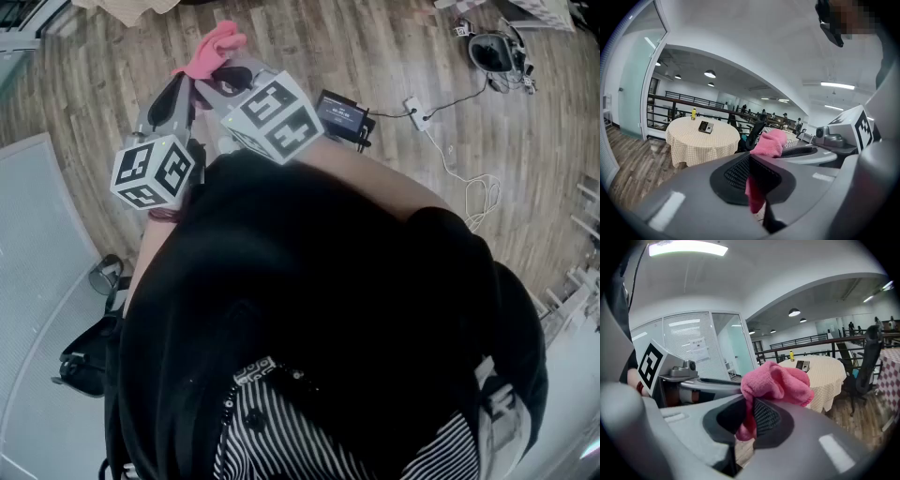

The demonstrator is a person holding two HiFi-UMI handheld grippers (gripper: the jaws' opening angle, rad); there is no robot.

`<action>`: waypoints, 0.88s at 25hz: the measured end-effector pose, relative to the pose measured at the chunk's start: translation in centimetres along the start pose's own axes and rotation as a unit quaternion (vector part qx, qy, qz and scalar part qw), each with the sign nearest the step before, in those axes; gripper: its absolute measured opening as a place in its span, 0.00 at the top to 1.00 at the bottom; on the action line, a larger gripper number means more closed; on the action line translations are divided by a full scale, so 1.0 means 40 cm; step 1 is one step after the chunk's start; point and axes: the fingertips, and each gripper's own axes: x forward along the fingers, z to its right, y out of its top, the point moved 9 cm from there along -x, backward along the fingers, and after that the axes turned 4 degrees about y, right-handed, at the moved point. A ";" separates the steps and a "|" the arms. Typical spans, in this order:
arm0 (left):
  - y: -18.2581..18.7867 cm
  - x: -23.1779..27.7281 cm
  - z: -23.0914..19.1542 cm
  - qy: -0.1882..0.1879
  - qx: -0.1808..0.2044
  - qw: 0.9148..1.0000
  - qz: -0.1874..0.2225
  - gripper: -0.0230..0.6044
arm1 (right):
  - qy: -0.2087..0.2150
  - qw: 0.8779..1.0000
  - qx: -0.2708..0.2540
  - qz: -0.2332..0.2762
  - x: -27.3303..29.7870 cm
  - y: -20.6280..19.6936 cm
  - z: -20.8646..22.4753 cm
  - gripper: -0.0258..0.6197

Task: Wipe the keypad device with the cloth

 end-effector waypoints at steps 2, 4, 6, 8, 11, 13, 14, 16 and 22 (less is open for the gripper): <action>-0.005 0.001 0.009 -0.004 0.002 1.000 0.002 0.97 | 0.003 1.000 -0.002 0.001 -0.010 -0.003 0.001 0.89; -0.009 0.004 0.019 -0.007 0.006 1.000 0.003 0.97 | 0.006 1.000 -0.003 0.000 -0.019 -0.008 0.003 0.89; -0.006 0.011 0.029 -0.011 0.011 1.000 0.003 0.97 | 0.007 1.000 -0.002 0.002 -0.029 -0.009 0.009 0.89; 0.003 0.022 0.040 -0.015 0.017 1.000 0.004 0.97 | 0.006 1.000 0.005 0.010 -0.041 -0.006 0.021 0.89; 0.012 0.035 0.064 -0.019 0.025 0.999 0.006 0.97 | 0.007 1.000 0.013 0.021 -0.064 -0.004 0.037 0.89; 0.013 0.040 0.082 -0.019 0.027 0.999 0.007 0.97 | 0.008 1.000 0.012 0.024 -0.080 -0.007 0.044 0.89; 0.011 0.043 0.090 -0.018 0.027 0.999 0.007 0.97 | 0.009 1.000 0.010 0.025 -0.087 -0.010 0.049 0.89; 0.005 0.050 0.098 -0.017 0.025 1.000 0.004 0.97 | 0.013 1.000 0.009 0.024 -0.092 -0.018 0.059 0.89; 0.004 0.072 0.087 -0.019 0.023 1.000 -0.003 0.97 | 0.020 0.999 0.015 0.023 -0.079 -0.022 0.079 0.89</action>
